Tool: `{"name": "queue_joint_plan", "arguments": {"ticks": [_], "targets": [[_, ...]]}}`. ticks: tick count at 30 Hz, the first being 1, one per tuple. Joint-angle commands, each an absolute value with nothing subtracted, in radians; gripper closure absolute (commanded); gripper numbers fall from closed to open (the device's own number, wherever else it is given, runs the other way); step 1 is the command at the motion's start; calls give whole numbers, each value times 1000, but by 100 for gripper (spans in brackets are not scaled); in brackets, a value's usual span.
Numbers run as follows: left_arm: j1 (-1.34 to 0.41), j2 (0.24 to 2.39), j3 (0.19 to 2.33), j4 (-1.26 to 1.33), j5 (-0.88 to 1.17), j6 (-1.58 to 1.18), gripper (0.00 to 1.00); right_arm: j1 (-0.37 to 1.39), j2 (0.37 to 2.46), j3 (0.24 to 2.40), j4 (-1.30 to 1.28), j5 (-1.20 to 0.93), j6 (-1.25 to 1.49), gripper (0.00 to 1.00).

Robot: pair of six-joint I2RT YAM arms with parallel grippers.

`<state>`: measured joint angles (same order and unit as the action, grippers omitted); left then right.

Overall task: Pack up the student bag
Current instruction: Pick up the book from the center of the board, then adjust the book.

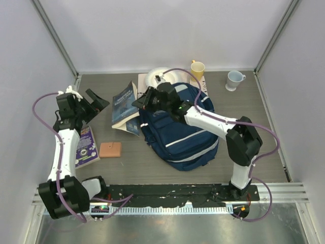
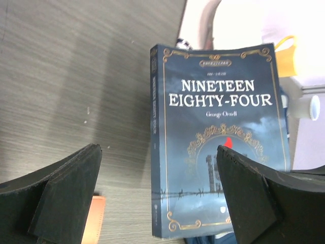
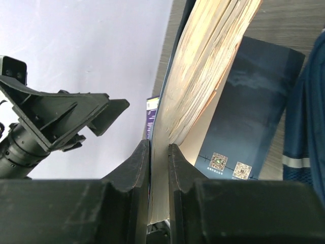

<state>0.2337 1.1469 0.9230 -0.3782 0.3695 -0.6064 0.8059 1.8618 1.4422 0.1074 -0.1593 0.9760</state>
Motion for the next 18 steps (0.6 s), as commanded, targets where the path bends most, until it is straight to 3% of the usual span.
{"name": "queue_joint_plan", "arguments": {"ticks": [1,12,18], "targets": [[233,1083,1009,-393,403,-641,0,801,1701,1451,298,-199,1008,99],[224,1017,907,-227,632,-819,0,764,1424,1355,169,-155,910,99],[52,925,773,-184,517,-853,0,739,1263,1102,140,-81,902,99]]}}
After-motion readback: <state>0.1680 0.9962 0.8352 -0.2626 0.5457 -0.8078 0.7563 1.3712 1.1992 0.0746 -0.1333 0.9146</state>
